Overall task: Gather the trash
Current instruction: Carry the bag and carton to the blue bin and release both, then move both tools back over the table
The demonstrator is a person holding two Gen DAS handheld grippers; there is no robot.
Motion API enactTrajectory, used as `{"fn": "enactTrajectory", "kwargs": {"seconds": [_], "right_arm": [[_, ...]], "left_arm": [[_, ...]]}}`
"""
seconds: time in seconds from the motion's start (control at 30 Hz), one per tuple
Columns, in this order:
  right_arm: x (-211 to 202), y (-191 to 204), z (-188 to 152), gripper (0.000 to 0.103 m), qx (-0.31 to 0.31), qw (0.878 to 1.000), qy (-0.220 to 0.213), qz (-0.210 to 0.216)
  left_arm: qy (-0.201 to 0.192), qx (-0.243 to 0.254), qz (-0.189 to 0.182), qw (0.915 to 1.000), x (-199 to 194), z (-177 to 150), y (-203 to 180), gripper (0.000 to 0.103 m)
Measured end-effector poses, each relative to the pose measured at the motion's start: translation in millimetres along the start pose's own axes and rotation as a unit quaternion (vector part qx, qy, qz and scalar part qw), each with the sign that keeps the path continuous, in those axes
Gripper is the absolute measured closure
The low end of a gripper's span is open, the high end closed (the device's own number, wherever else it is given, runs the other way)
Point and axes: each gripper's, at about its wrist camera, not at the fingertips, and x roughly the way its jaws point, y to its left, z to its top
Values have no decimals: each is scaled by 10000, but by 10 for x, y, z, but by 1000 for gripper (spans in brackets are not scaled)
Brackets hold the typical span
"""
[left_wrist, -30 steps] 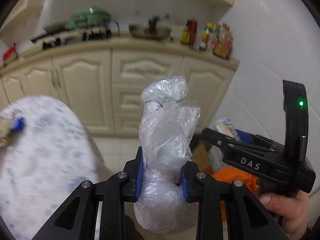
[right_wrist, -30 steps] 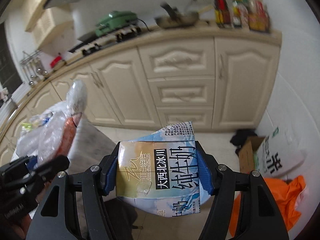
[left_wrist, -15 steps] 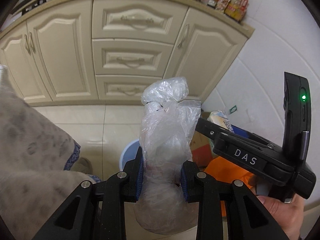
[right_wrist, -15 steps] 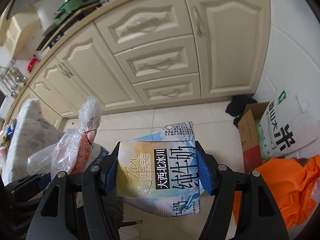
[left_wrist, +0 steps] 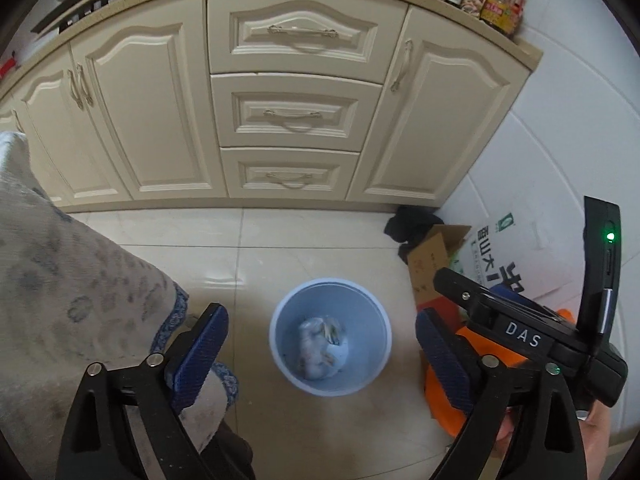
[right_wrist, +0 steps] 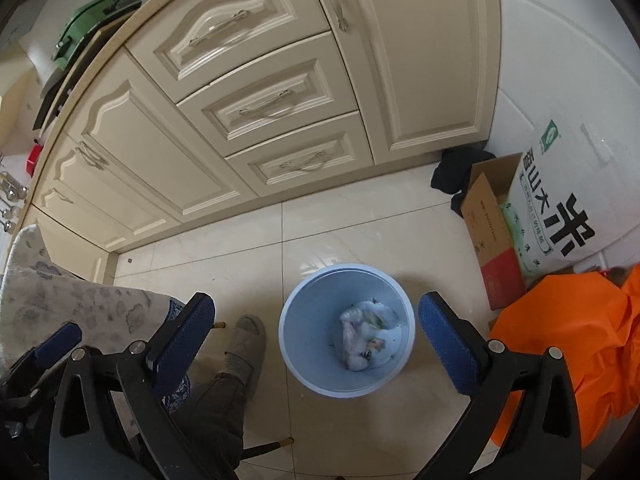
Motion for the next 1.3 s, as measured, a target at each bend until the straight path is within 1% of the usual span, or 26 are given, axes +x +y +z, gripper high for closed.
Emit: {"fn": "enactTrajectory", "kwargs": {"seconds": [0.1,0.23,0.33,0.4,0.47,0.67,0.8,0.9,1.0,1.13,1.3], "right_arm": [[-103,39,-16,0,-24,10000,-54,-17],[-302,138,-23,0,-65,9998,-189,6],[-486,265,-26,0,-148,9994,-313,20],[-627,376,-35,0,-219,9989,-415,57],[-788,522,-52,0,-327,9980,-534,91],[-1222,983,-173,0,-653,9941,-832,238],[-1459,1324,-284,0,-916,9901,-997,376],[-1625,1639,-378,0,-1165,9858,-1094,523],[-1744,1966,-479,0,-1440,9804,-1164,674],[-1887,2443,-618,0,-1869,9706,-1210,919],[-2025,2997,-807,0,-2363,9553,-1253,1259]], "left_arm": [[-115,59,27,9999,-176,-75,-83,8],[-315,34,55,9995,-508,-201,-86,6],[-531,20,54,9986,-824,-314,-64,3],[-738,-13,79,9972,-1078,-402,-37,2],[-887,-36,50,9960,-1320,-509,40,1],[-1392,-161,159,9900,-2093,-918,335,1],[-1716,-269,292,9844,-2604,-1275,566,1],[-1896,-404,398,9802,-2917,-1513,729,1],[-2135,-597,574,9734,-3297,-1797,958,1],[-2384,-781,845,9643,-3699,-2157,1177,1],[-2584,-1114,1199,9521,-4130,-2662,1450,1]]}}
